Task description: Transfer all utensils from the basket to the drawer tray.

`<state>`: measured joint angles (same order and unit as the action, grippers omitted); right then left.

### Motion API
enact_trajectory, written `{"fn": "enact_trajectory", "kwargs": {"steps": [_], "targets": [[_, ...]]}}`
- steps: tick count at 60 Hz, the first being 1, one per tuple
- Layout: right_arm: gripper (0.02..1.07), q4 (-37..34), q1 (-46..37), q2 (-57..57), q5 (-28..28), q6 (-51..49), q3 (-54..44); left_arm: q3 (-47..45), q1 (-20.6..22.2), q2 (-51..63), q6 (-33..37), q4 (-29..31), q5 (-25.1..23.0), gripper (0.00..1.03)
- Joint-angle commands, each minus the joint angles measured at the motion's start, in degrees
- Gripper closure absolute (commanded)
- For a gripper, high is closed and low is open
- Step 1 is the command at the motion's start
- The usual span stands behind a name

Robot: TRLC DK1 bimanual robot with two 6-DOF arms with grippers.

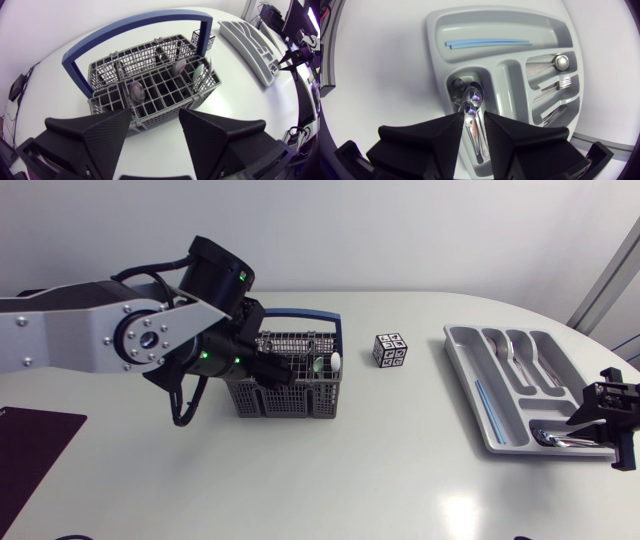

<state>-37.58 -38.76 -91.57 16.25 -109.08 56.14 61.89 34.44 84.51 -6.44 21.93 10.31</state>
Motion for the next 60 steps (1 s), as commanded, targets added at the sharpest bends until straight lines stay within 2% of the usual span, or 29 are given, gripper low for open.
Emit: {"fn": "enact_trajectory", "kwargs": {"steps": [1, 11, 16, 30, 34, 46, 60], "targets": [[0.69, -1.79, 2.73, 3.77, 0.45, 3.78, -2.79, 1.31, 0.54, 2.50, -1.12, -0.31, 2.79, 0.36], [0.69, -4.17, 10.20, 11.68, 0.71, 14.24, -6.13, 3.41, 1.69, 5.93, -1.30, -0.40, 8.24, 0.36], [0.69, -4.78, 13.36, 15.90, 2.65, 17.93, -7.89, 4.38, 1.69, 7.25, -1.47, -0.58, 9.21, 0.36], [0.69, -4.69, 26.90, 27.23, 2.56, 31.65, -11.49, 5.96, 1.86, 9.53, -1.82, -1.89, 13.25, 0.37], [0.63, -4.34, 30.94, 29.69, 2.03, 36.04, -11.84, 6.40, 2.39, 10.32, -1.82, -1.89, 14.66, 0.37], [0.63, -3.20, 41.40, 34.26, -0.34, 44.39, -13.60, 6.75, 3.09, 12.61, -2.00, -3.74, 16.50, 0.37], [0.61, -1.44, 46.85, 36.11, -2.10, 48.52, -15.27, 6.67, 3.80, 13.84, -2.18, -5.06, 20.72, 0.52]]}}
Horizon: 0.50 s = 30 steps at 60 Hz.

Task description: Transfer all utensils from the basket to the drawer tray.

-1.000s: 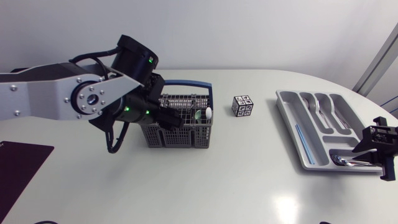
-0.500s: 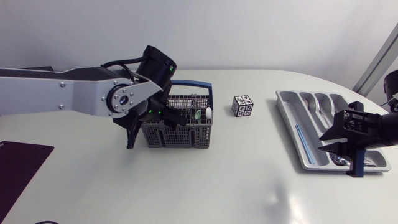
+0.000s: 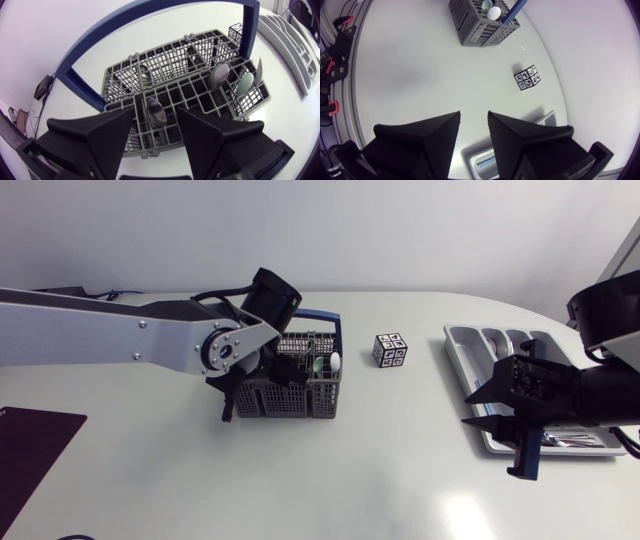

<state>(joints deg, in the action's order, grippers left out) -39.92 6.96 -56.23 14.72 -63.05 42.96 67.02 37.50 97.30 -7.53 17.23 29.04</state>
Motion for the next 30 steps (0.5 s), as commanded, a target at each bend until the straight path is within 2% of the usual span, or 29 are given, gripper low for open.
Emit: {"fn": "enact_trajectory", "kwargs": {"steps": [1, 12, 15, 20, 28, 30], "targets": [[0.61, 1.34, 1.21, 0.94, -0.75, 2.58, -2.35, 1.53, 0.82, 0.97, -1.08, -0.36, 2.16, 0.53], [0.60, 3.18, 2.88, 1.21, -1.98, 3.28, -4.29, 1.18, 0.65, 0.53, -1.26, -0.53, 2.87, 0.60], [0.60, 3.36, 3.15, 1.47, -1.98, 3.28, -4.55, 1.00, 0.56, 0.53, -1.26, -0.71, 2.87, 0.68], [0.60, 3.71, 3.32, 2.09, -1.98, 3.37, -5.17, 0.48, 0.56, 0.26, -1.35, -1.15, 3.04, 0.74], [0.60, 3.97, 3.76, 2.53, -2.06, 3.37, -5.87, 0.21, 0.30, 0.17, -1.35, -1.77, 3.39, 0.75], [0.60, 4.06, 3.94, 2.61, -2.24, 3.54, -6.05, 0.12, 0.30, 0.17, -1.35, -1.77, 3.39, 0.78]]}}
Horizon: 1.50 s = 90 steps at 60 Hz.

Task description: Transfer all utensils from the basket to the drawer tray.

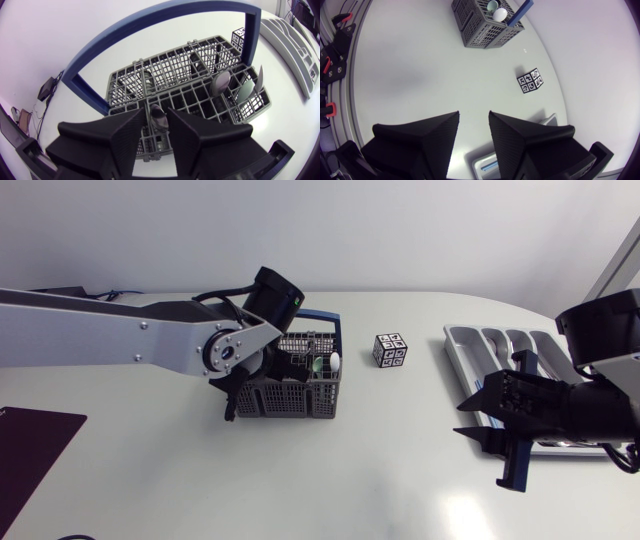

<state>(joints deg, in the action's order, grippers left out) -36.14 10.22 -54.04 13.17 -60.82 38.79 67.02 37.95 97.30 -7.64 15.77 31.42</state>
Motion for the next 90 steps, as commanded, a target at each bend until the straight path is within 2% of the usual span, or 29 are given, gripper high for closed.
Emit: {"fn": "enact_trajectory", "kwargs": {"steps": [1, 18, 24, 37, 50, 57, 62, 81, 90], "targets": [[0.60, 0.37, 0.77, 0.43, -0.78, 1.31, -1.96, 0.04, -0.16, 0.17, -1.24, -0.39, 1.01, 0.80], [0.60, 0.98, 1.73, 1.39, -1.30, 1.67, -3.28, -1.11, -0.25, -0.44, -1.15, -1.00, 1.10, 0.81], [0.60, 1.07, 2.00, 1.66, -1.57, 1.75, -3.45, -1.72, -0.16, -1.32, -1.15, -1.09, 1.10, 0.86], [0.60, 1.34, 2.26, 2.10, -2.09, 1.84, -3.98, -3.13, 0.81, -2.46, -0.80, -1.27, 2.07, 0.86], [0.59, 1.34, 2.53, 2.98, -2.18, 1.84, -4.86, -6.82, 2.91, -4.40, 3.77, -6.63, 5.93, 0.88], [0.59, 1.34, 2.88, 3.59, -2.62, 1.93, -5.21, -9.28, 3.97, -5.45, 8.34, -11.55, 7.25, 0.88], [0.59, 1.34, 3.23, 4.03, -2.89, 2.02, -5.47, -10.33, 4.32, -6.15, 10.45, -13.40, 7.34, 0.96], [0.59, 1.34, 3.49, 4.73, -3.24, 1.93, -6.27, -12.36, 4.23, -9.58, 15.20, -17.35, 7.25, 0.97], [0.59, 1.34, 3.84, 4.82, -3.41, 1.93, -6.27, -11.57, 4.06, -10.81, 15.46, -16.56, 7.25, 0.97]]}}
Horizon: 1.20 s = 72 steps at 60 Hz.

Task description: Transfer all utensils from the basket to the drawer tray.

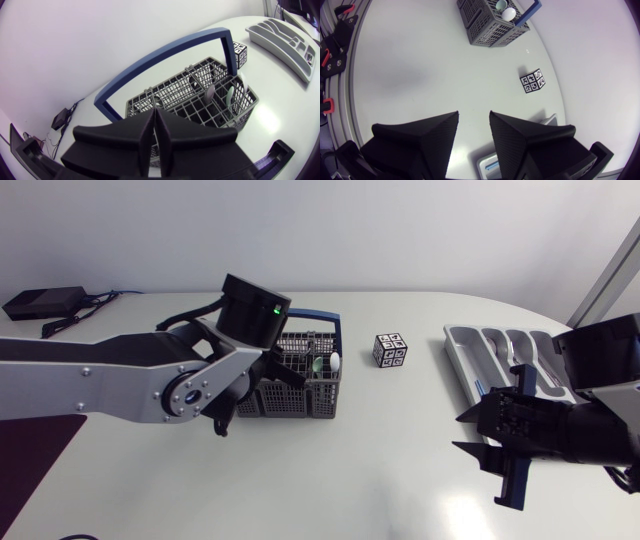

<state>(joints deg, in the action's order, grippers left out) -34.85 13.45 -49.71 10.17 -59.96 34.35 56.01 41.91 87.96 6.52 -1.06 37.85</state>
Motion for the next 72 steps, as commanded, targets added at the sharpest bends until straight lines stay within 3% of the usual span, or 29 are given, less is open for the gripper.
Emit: {"fn": "enact_trajectory", "kwargs": {"steps": [1, 5, 10, 19, 29, 44, 72], "targets": [[0.59, 0.05, 0.61, 0.49, -0.51, 1.08, -1.83, -0.20, 0.10, -1.48, 1.12, 0.88, 0.83, 0.97], [0.59, 0.05, 0.70, 0.49, -0.59, 1.08, -1.92, 1.30, 0.10, -1.48, -0.46, 4.84, 0.83, 0.92], [0.59, 0.05, 0.79, 0.49, -0.68, 1.08, -2.09, 3.93, 0.28, -1.22, -3.54, 11.17, 0.56, 0.74], [0.59, 0.31, 1.22, 0.49, -0.77, 1.17, -2.36, 7.18, 0.54, -0.60, -6.88, 17.23, -1.37, 0.66], [0.59, 0.31, 1.58, 0.49, -0.86, 1.25, -2.44, 9.56, 0.10, 0.45, -9.16, 20.84, -4.80, 0.62], [0.59, 0.31, 1.93, 0.41, -0.95, 1.52, -2.36, 12.37, 0.01, 3.18, -11.45, 24.44, -6.03, 0.61], [0.59, 1.28, 4.30, -0.30, -1.56, 3.36, -2.44, 14.66, -3.06, 9.16, -11.97, 23.91, -5.94, 0.61]]}}
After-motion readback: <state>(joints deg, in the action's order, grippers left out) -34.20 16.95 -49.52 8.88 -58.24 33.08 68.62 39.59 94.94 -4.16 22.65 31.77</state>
